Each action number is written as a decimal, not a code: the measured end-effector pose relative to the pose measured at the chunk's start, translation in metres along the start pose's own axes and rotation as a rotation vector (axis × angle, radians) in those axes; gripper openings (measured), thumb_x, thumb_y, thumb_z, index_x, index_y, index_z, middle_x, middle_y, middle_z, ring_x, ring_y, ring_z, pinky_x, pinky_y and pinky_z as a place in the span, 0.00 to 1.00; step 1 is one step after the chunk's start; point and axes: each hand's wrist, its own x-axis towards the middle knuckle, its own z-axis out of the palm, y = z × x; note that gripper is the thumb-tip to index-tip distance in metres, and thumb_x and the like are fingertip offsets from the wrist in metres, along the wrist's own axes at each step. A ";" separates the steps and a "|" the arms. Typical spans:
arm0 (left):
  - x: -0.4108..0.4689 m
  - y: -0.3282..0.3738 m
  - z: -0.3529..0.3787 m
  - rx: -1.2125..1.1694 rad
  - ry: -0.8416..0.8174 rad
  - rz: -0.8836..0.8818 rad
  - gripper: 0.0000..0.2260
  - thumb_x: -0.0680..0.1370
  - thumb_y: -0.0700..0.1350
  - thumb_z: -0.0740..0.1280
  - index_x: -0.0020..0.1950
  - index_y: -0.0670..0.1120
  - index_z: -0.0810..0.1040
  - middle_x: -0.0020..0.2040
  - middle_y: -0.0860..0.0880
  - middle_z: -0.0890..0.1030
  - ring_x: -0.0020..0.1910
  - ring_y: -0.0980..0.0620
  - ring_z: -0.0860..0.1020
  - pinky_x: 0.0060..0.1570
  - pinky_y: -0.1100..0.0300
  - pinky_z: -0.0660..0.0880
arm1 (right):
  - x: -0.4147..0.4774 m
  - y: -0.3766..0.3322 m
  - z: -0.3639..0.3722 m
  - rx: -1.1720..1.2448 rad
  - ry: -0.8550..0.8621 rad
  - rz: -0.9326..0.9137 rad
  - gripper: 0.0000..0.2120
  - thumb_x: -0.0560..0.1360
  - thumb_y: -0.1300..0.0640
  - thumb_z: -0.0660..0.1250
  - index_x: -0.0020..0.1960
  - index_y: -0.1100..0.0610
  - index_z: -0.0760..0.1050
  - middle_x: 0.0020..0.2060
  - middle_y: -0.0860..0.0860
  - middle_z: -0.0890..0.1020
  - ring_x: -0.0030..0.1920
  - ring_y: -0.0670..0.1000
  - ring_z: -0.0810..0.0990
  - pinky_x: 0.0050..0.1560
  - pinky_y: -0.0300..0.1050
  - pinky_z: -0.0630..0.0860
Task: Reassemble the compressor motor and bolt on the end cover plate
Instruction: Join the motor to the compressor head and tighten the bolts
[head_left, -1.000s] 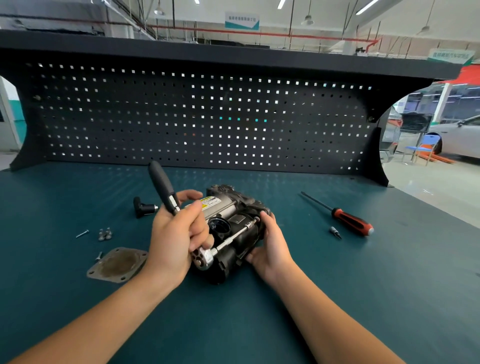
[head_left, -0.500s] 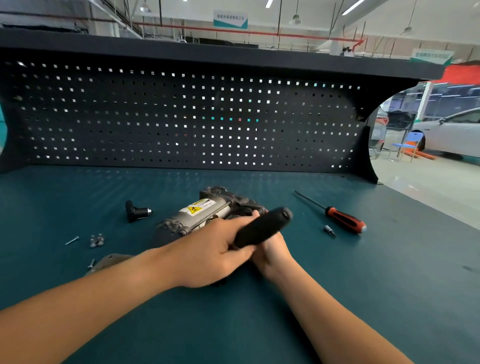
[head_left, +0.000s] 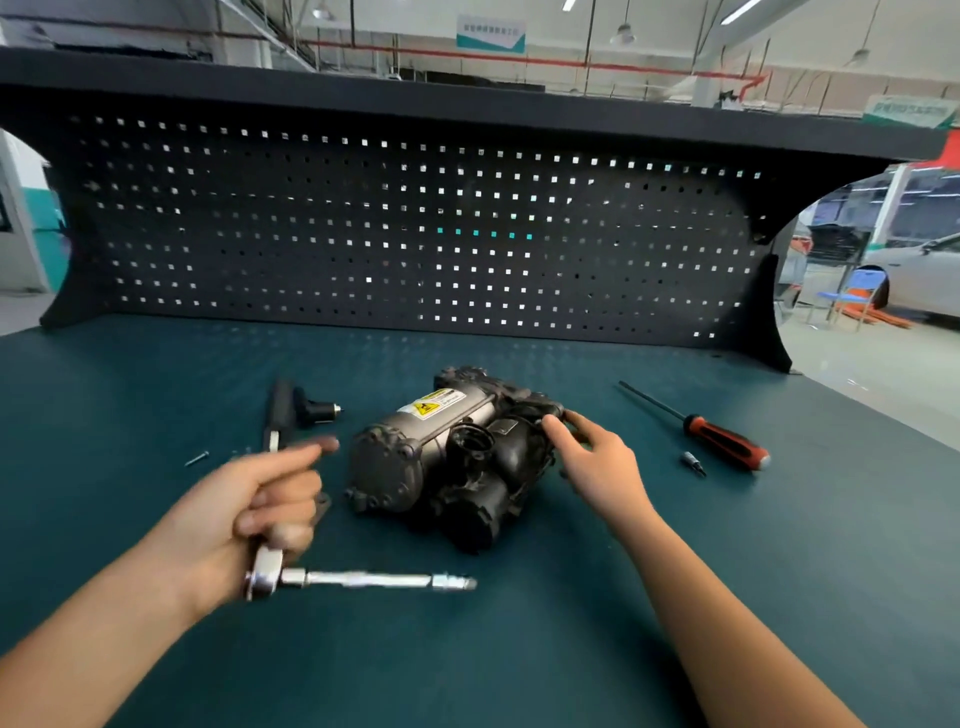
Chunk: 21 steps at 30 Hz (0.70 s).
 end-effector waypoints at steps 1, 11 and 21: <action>-0.001 -0.006 -0.007 0.016 0.025 -0.043 0.08 0.67 0.40 0.65 0.45 0.42 0.76 0.19 0.55 0.58 0.14 0.62 0.54 0.14 0.72 0.54 | 0.000 0.001 0.000 -0.051 0.016 -0.029 0.26 0.76 0.42 0.62 0.70 0.55 0.69 0.64 0.51 0.76 0.63 0.53 0.74 0.64 0.47 0.69; 0.011 -0.038 -0.026 0.727 0.301 0.180 0.05 0.78 0.36 0.62 0.51 0.45 0.73 0.32 0.47 0.75 0.28 0.52 0.76 0.30 0.57 0.75 | -0.046 -0.031 0.015 -0.011 -0.041 -0.591 0.27 0.70 0.46 0.68 0.67 0.56 0.71 0.63 0.44 0.72 0.65 0.42 0.68 0.68 0.37 0.62; 0.018 -0.035 -0.032 1.691 0.264 0.654 0.23 0.77 0.52 0.63 0.70 0.48 0.65 0.65 0.53 0.63 0.66 0.52 0.65 0.62 0.60 0.64 | -0.057 -0.046 0.046 -0.138 -0.106 -0.501 0.41 0.69 0.48 0.71 0.75 0.51 0.55 0.60 0.39 0.70 0.57 0.22 0.56 0.74 0.53 0.47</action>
